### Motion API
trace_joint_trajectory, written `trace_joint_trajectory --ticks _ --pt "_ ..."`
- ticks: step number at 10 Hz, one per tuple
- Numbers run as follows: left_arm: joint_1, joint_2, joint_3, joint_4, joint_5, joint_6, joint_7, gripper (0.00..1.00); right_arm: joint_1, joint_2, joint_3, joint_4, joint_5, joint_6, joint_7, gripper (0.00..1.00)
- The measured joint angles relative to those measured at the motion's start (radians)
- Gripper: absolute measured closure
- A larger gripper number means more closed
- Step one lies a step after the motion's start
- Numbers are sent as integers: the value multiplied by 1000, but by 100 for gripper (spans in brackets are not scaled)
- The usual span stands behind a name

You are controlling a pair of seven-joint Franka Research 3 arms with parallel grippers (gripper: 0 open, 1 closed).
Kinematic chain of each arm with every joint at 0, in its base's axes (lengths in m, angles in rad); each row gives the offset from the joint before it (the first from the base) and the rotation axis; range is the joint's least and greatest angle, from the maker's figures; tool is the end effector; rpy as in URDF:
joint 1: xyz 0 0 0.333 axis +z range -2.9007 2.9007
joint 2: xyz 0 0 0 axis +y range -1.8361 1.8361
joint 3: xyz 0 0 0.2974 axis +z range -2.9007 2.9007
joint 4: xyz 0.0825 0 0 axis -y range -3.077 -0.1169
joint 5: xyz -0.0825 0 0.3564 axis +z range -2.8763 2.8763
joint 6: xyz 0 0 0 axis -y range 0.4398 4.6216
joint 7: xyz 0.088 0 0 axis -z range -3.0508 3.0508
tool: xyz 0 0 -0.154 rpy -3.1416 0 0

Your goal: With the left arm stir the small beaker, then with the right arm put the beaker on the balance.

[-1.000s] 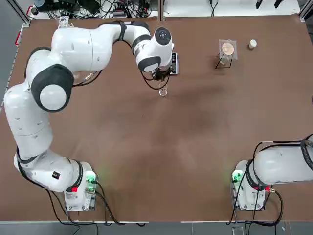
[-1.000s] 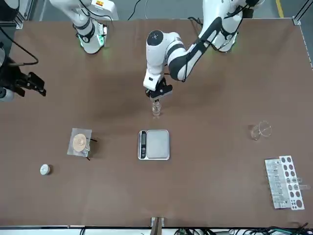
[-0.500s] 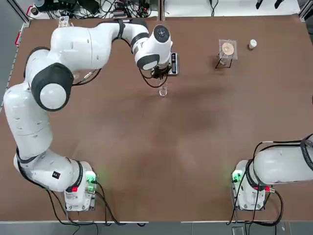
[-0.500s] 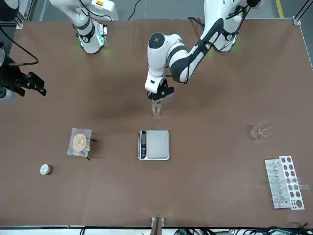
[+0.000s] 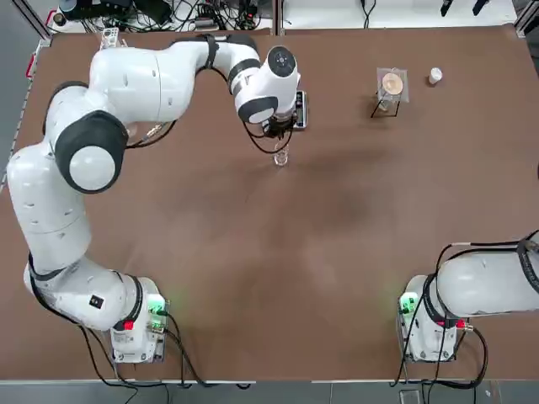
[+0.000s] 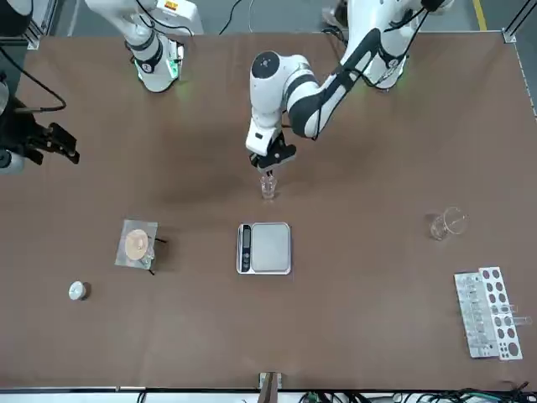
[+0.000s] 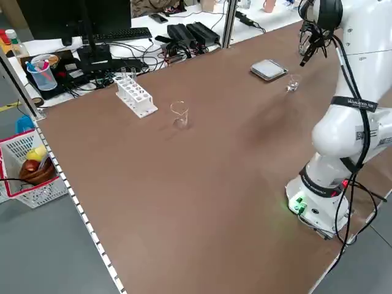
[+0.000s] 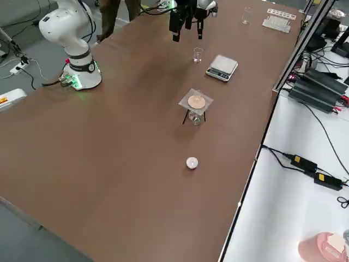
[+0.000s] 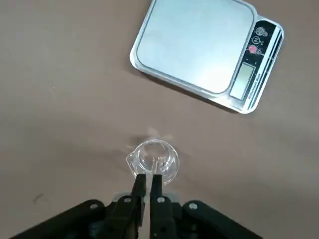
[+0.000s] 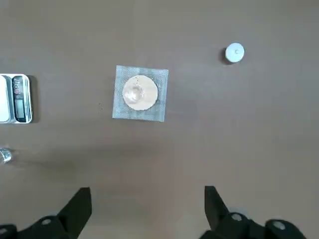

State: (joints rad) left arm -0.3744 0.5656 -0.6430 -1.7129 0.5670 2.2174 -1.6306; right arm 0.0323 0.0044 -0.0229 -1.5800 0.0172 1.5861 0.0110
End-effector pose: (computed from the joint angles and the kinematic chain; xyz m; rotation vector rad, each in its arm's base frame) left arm 0.3977 -0.5105 0.2722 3.0348 0.5684 0.2362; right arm 0.5295 0.0076 0.5539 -3.1245 0.0029 -0.0024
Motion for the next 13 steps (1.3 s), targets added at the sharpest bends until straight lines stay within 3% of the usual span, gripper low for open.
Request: trace_joint_trajectory --ticks 5,13 --pt "17 -1 1 13 0 -2 1 93 0 0 0 0 0 0 0 0" --pt "17 -32 -38 49 -24 -95 0 93 0 0 1 0 0 -6 0 0"
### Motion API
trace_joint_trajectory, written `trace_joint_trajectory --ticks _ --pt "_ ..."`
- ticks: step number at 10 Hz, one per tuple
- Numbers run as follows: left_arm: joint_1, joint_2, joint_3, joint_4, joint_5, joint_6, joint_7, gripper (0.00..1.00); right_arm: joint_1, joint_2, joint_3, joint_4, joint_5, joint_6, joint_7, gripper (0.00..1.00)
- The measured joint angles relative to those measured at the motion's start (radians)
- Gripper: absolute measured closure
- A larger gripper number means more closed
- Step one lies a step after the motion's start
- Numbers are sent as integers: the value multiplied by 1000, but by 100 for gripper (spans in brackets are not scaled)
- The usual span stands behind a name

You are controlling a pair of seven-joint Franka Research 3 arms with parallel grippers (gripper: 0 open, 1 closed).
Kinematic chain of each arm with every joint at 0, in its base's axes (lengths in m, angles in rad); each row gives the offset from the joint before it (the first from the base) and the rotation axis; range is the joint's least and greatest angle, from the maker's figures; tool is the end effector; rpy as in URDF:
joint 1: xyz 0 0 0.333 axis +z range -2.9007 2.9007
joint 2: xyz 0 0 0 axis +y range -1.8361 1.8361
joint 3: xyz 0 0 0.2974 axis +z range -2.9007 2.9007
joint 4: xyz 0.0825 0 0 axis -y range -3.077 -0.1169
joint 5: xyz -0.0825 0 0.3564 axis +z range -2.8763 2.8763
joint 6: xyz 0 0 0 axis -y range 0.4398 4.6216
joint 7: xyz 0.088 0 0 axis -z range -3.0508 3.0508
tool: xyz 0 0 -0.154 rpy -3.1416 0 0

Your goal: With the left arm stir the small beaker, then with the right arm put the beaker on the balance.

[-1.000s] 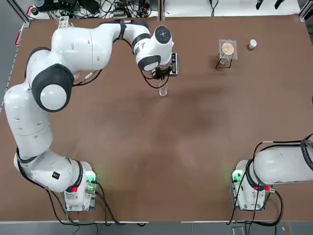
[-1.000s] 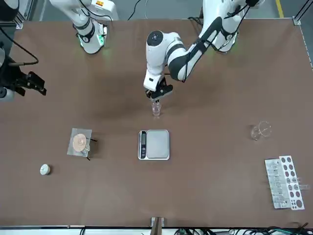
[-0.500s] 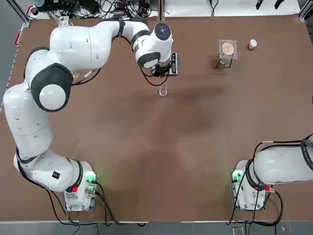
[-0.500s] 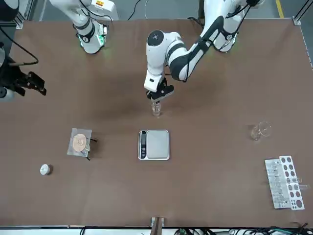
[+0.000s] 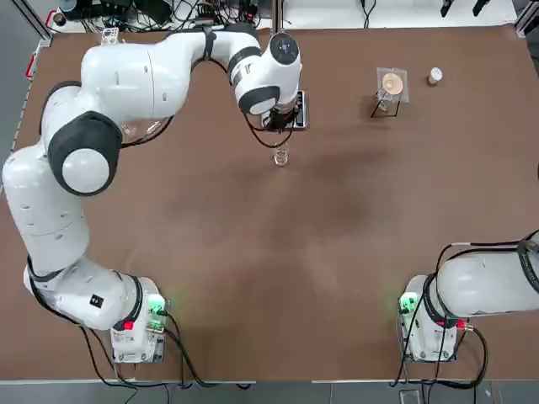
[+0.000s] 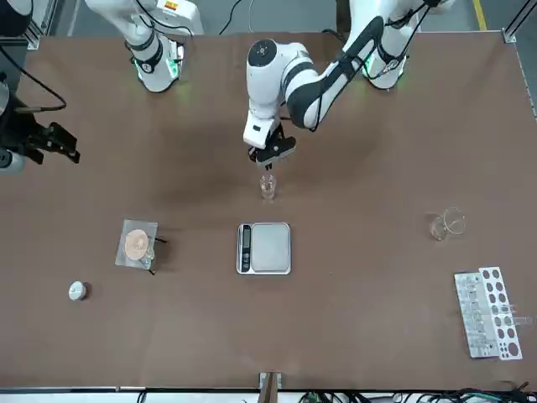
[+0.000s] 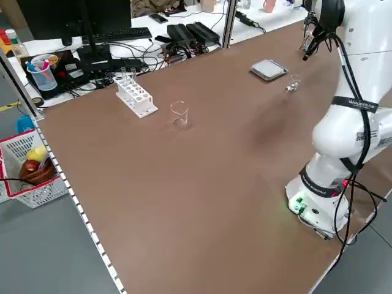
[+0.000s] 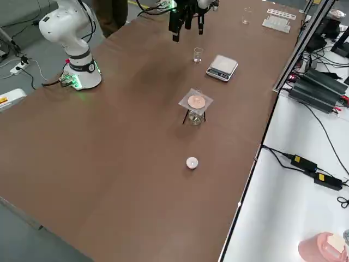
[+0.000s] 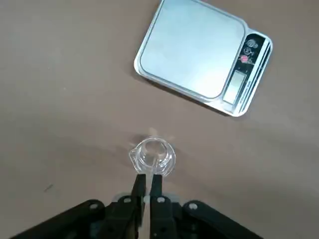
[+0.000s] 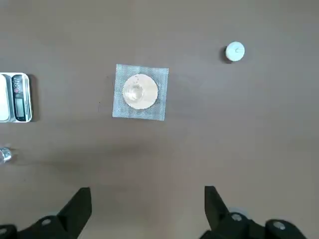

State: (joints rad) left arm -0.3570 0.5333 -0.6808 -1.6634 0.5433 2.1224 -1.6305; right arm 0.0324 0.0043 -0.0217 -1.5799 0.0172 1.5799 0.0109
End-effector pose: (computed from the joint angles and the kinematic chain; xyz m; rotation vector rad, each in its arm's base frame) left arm 0.3994 -0.5111 0.3082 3.0404 0.6105 0.2438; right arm 0.5285 0.0083 0.5534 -3.1245 0.0006 0.0070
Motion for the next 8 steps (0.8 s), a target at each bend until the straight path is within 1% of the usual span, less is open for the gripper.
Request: trace_joint_trajectory --ticks 2,4,6,7,8 --pt "2 -17 -1 17 -11 -47 5 93 0 0 1 0 0 -3 0 0" --pt "40 -42 -1 48 -67 -69 73 93 0 0 1 0 0 -4 0 0" --pt "138 -95 -8 60 -163 -94 204 93 0 0 1 1 0 -4 0 0" --pt "210 -124 -28 59 -205 -117 277 93 0 0 1 1 0 -4 0 0" --pt "294 -145 -59 51 -227 -138 339 93 0 0 1 1 0 -4 0 0"
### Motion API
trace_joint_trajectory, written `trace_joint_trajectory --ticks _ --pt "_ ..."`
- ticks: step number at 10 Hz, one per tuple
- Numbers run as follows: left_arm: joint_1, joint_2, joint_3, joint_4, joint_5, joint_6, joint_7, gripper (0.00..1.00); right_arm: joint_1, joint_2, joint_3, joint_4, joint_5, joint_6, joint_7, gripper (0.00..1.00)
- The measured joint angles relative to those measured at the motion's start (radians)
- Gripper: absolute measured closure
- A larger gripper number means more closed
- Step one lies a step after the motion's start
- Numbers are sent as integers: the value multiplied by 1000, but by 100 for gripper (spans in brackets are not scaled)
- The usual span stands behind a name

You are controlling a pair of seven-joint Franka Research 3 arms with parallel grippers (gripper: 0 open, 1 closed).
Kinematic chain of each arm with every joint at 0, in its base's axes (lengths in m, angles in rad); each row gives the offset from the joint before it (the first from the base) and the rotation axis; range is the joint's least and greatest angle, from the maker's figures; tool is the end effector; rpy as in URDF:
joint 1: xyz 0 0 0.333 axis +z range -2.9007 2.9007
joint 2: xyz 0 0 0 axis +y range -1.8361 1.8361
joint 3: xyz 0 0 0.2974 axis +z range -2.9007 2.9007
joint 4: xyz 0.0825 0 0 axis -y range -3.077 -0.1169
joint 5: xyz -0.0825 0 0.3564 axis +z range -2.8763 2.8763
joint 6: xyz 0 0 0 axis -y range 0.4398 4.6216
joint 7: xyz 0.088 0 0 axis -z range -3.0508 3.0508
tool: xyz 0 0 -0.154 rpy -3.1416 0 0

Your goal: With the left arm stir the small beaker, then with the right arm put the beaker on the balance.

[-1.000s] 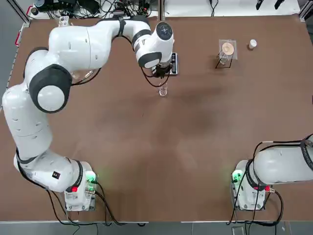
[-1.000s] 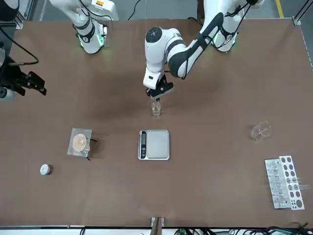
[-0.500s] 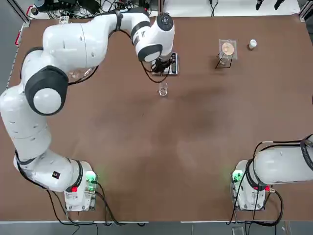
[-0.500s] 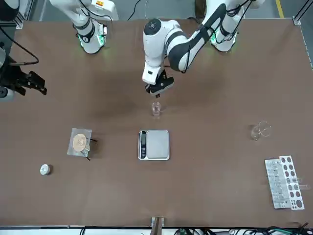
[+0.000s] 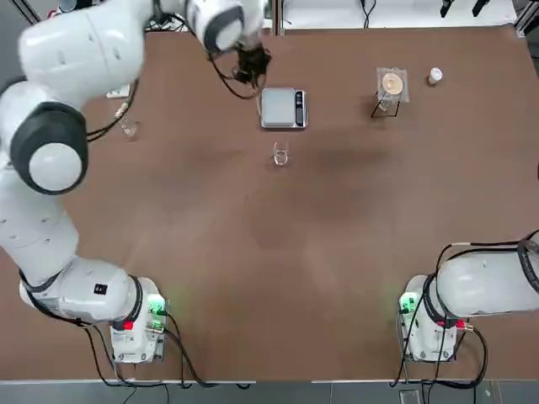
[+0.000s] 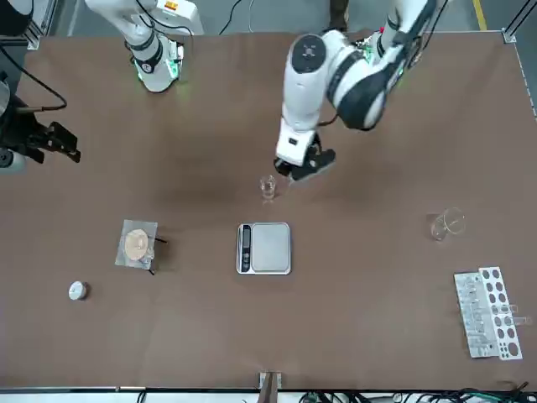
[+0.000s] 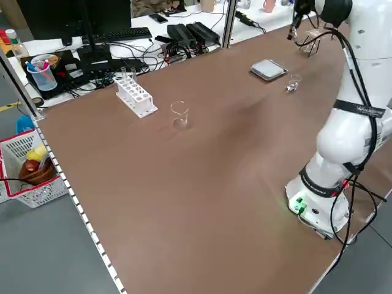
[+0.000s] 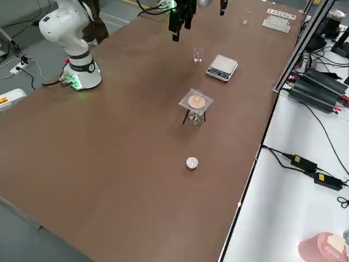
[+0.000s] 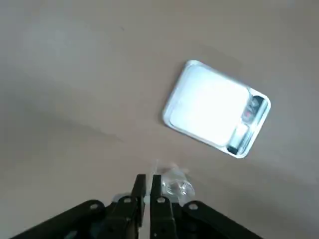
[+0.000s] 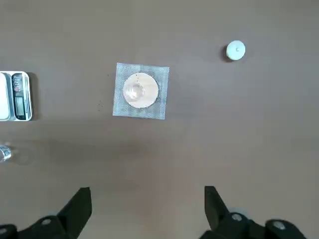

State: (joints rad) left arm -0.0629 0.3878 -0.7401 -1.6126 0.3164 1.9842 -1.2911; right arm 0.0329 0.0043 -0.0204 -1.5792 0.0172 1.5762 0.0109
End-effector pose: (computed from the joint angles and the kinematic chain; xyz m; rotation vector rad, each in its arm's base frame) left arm 0.4908 -0.3986 0.4020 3.0114 0.6450 0.1221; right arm 0.5280 0.0093 0.5534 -3.1246 -0.0023 0.0117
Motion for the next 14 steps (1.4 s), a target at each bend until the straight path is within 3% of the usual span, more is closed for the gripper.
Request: trace_joint_trajectory --ticks 4,9,12,14 --pt "458 -20 -193 -98 -7 -9 284 93 0 0 0 1 0 0 0 0" --pt "978 -35 -292 -153 -6 -68 770 93 21 -2 38 2 2 -19 -135 0" --pt "1271 -33 -322 -181 -9 -53 1070 93 27 -1 50 2 39 -4 -411 0" --pt "1332 -20 -323 -188 -10 -44 1127 93 38 0 51 0 102 45 -670 0"
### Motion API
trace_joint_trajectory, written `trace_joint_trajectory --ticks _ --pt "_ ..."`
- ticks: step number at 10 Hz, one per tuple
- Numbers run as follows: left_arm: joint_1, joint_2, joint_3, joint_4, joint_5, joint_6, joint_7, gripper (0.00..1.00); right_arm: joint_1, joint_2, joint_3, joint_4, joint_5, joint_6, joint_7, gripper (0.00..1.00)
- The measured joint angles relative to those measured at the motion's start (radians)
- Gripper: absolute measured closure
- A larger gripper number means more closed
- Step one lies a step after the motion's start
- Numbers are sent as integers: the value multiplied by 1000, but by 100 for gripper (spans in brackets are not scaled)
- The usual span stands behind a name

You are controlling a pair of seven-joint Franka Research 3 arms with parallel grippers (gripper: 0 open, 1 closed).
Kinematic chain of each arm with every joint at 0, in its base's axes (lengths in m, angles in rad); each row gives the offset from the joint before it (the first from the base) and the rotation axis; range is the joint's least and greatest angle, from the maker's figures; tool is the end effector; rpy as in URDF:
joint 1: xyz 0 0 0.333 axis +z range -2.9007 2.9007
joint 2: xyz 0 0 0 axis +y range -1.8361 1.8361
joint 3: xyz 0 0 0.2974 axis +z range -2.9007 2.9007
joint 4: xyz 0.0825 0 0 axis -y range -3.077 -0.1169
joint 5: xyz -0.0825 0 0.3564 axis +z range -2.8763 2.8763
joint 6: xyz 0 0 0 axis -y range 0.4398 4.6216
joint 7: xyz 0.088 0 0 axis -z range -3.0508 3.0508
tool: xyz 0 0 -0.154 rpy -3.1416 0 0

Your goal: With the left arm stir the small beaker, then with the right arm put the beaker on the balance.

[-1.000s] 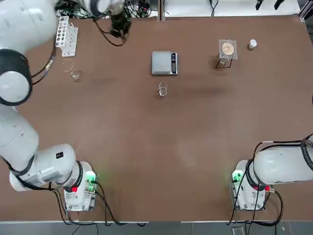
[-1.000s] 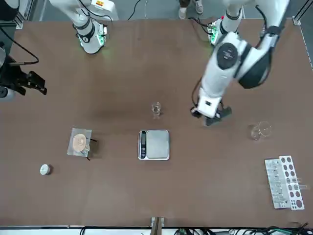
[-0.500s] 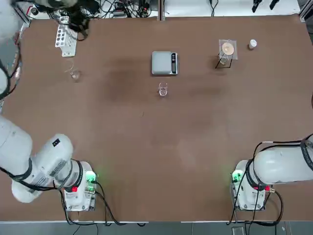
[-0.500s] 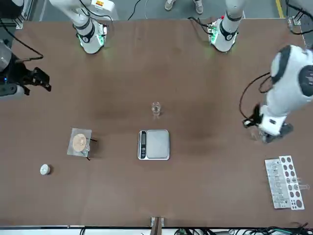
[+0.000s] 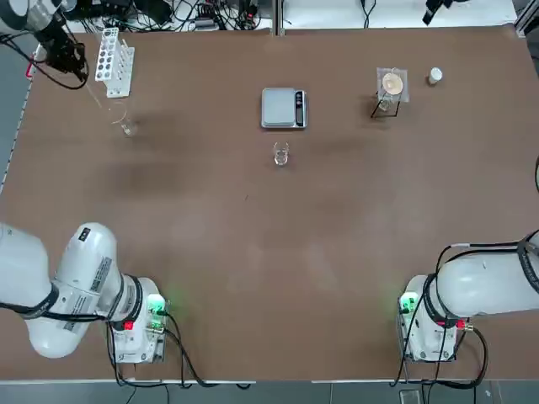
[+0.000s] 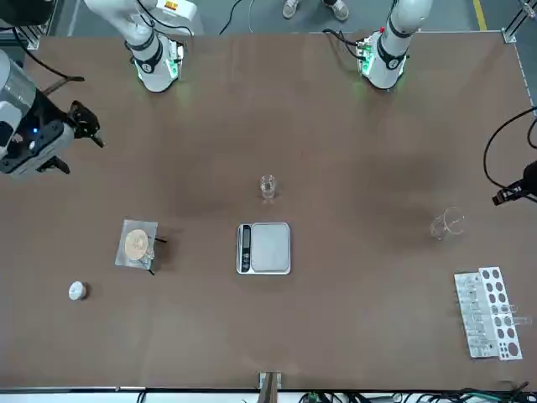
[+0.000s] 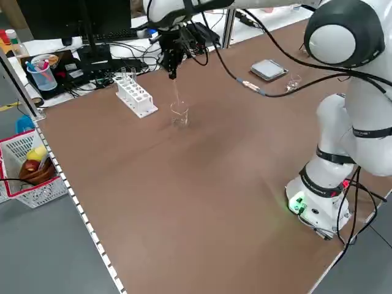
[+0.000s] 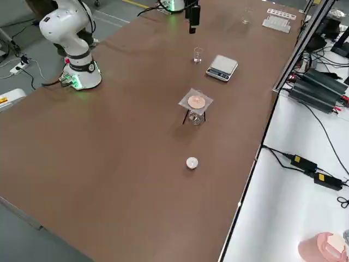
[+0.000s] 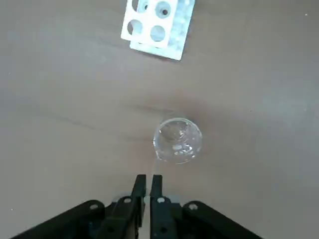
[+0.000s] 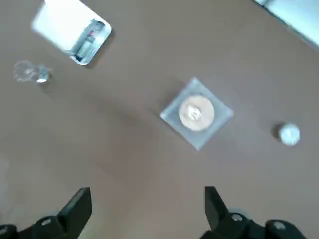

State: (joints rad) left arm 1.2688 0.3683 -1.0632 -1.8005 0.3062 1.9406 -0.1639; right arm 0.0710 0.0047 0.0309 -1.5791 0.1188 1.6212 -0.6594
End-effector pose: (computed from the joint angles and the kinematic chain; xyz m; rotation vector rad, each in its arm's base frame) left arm 0.5508 0.1832 0.3753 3.0740 0.4287 -0.0377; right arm 0.5305 0.0720 0.5583 -2.8206 -1.1226 -0.1043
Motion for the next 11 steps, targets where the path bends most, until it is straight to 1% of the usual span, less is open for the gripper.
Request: trace_joint_trajectory --ticks 1,2,3,5,8,9,11 --pt "0 5 -2 -5 0 5 0 93 8 1 0 -2 28 32 -125 0" --pt "-1 11 -5 -17 0 22 0 93 25 6 1 -3 48 60 -210 0" --pt "-2 17 -6 -30 0 40 0 93 49 19 1 -6 71 99 -252 0" --pt "-2 25 -7 -40 0 61 0 93 101 67 3 -11 109 208 -272 0" --pt "-3 49 -7 -48 0 109 0 93 135 147 3 -24 237 374 -280 0" --pt "-2 70 -7 -58 0 136 0 93 147 158 3 -47 275 429 -287 0" --pt "-2 111 -6 -74 2 169 0 93 165 162 3 -103 393 479 -360 0"
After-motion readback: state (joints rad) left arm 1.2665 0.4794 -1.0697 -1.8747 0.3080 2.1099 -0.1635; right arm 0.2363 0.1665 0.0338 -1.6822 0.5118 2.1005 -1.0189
